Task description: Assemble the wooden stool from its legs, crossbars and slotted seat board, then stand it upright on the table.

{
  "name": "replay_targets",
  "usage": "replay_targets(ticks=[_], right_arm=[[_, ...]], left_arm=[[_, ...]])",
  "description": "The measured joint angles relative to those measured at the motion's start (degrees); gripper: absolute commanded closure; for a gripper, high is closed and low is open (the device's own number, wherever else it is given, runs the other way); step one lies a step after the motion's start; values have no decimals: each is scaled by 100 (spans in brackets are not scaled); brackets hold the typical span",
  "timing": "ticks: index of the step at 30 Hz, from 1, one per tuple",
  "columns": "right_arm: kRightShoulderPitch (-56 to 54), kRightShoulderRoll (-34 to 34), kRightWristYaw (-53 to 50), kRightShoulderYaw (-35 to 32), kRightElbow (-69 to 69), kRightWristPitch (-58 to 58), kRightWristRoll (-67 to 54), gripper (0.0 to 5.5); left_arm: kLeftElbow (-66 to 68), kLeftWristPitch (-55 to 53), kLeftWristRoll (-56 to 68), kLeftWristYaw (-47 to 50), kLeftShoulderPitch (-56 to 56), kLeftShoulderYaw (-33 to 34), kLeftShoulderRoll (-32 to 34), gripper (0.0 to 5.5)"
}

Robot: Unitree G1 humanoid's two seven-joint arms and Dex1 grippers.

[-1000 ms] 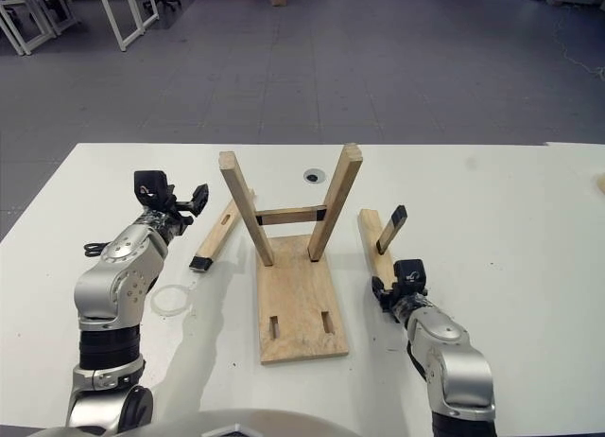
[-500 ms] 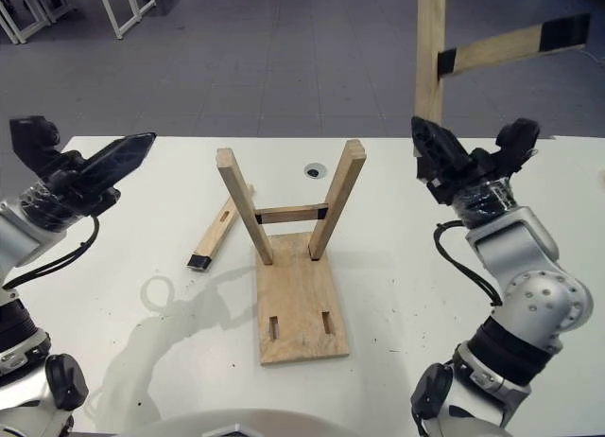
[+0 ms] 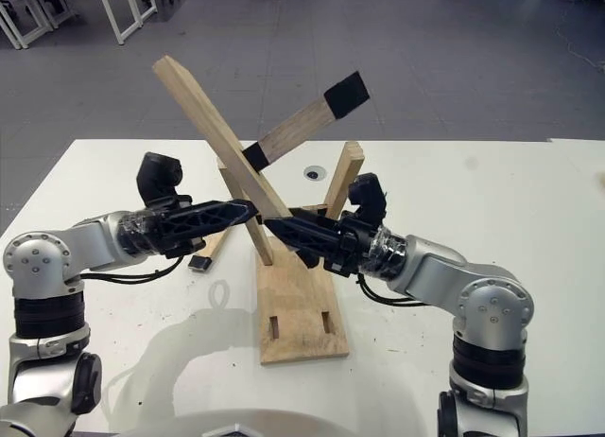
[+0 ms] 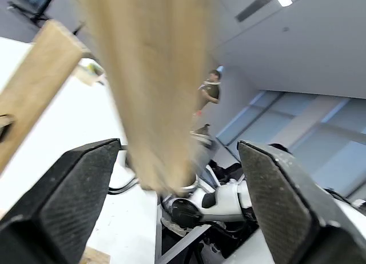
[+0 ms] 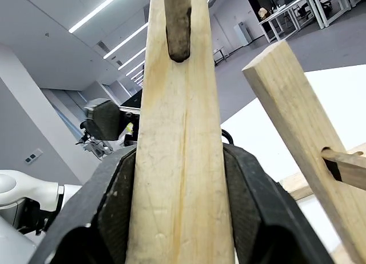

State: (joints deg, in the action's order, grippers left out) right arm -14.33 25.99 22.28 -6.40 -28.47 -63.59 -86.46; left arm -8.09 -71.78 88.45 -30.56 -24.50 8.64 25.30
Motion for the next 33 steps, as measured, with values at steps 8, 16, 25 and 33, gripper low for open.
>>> replay_targets(ticks=[8, 16, 25, 33], right_arm=[[345, 358, 67, 212, -158, 118, 1, 349], [375, 546, 232, 369, -178, 228, -55, 349], [258, 592, -27, 503, -63, 338, -203, 205], [614, 1776, 496, -561, 151, 340, -720, 90]], left_arm=[[551, -42, -170, -643, -176, 156, 354, 250], [551, -245, 284, -586, -211, 232, 452, 325], [562, -149, 552, -371, -180, 233, 494, 328], [1417, 221, -579, -1618, -238, 601, 1166, 343]])
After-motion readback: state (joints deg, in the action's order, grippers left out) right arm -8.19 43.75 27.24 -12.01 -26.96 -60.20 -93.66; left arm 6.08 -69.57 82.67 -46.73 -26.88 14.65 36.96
